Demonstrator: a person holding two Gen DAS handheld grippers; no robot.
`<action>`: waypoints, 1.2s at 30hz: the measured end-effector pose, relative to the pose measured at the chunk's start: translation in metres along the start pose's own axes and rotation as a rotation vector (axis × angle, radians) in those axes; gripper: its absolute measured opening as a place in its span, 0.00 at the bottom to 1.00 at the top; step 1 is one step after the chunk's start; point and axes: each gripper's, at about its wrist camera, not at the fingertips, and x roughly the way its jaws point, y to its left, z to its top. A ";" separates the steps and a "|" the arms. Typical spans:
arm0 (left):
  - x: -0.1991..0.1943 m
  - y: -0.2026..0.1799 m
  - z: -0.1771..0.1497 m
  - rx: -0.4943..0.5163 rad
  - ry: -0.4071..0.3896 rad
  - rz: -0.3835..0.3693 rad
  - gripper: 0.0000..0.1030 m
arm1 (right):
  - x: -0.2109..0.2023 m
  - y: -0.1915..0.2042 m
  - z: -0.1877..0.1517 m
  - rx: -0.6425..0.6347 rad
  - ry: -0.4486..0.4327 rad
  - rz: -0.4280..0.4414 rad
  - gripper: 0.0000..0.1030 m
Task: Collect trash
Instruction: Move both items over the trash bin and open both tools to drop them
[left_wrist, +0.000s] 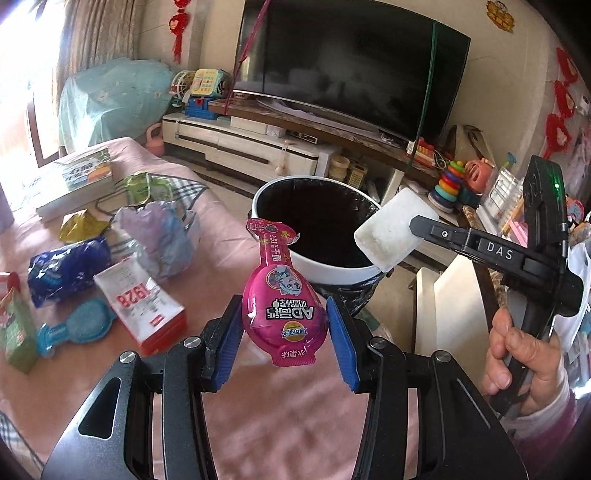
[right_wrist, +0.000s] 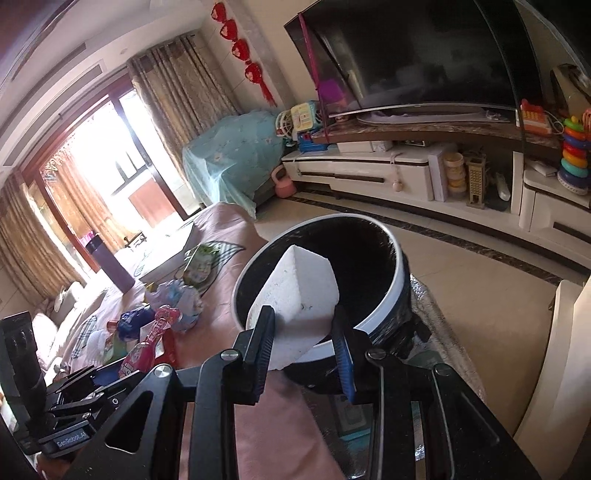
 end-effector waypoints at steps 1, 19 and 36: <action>0.002 0.000 0.001 0.003 0.001 0.000 0.43 | 0.000 -0.002 0.001 0.001 0.000 -0.002 0.31; 0.050 -0.015 0.048 0.030 0.041 -0.039 0.43 | 0.036 -0.027 0.036 -0.007 0.027 -0.065 0.31; 0.095 -0.022 0.070 0.028 0.107 -0.046 0.60 | 0.069 -0.037 0.056 -0.019 0.083 -0.074 0.42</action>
